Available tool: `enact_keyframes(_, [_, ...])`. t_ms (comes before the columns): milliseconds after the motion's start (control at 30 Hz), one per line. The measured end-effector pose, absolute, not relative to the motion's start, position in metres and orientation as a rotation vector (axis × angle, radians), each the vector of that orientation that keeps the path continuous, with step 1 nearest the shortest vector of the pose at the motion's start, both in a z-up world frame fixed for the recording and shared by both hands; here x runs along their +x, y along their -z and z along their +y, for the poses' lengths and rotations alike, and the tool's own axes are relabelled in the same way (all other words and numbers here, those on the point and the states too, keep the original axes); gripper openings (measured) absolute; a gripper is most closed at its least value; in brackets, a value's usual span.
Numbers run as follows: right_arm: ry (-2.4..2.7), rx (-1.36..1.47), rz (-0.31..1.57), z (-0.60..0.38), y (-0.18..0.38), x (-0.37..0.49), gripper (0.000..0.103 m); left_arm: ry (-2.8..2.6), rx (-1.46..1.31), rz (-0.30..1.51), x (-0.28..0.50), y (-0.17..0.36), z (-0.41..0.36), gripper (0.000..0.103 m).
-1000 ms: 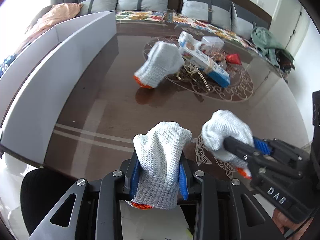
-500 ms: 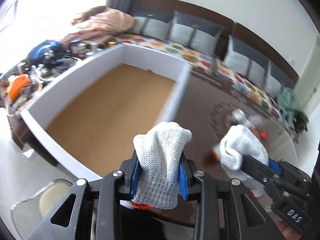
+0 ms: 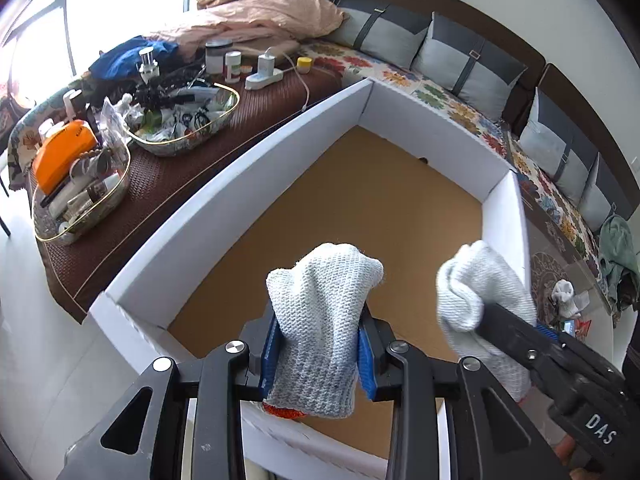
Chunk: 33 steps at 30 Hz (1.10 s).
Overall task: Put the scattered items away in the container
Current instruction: 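Carry both gloves into the white box and open both grippers, then withdraw both open tools from the box back over the table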
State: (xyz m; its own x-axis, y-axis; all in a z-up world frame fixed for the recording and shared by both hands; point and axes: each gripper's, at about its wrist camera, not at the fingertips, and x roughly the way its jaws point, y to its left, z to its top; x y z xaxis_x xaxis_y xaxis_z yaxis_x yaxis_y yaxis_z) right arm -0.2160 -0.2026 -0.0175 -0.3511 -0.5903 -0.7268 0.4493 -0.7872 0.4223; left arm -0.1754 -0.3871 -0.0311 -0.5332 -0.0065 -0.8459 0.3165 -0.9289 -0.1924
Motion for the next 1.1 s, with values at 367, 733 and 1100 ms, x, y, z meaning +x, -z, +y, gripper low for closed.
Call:
enact_keyframes(367, [2.095,1.454,-0.328,-0.262,0.091,-0.254,0.027,2.472,1.528,0.435,-0.202,0.069,-0.42,0.032])
enact_keyframes(733, [2.046,1.544,-0.362,-0.261,0.105,-0.272,0.053,2.447,1.613,0.444,-0.214,0.074,-0.424,0.05])
enact_keyframes(1100, [2.12,1.469,-0.39,-0.222,0.063,-0.254,0.055,2.419,1.576,0.362,-0.208,0.052,-0.41,0.051])
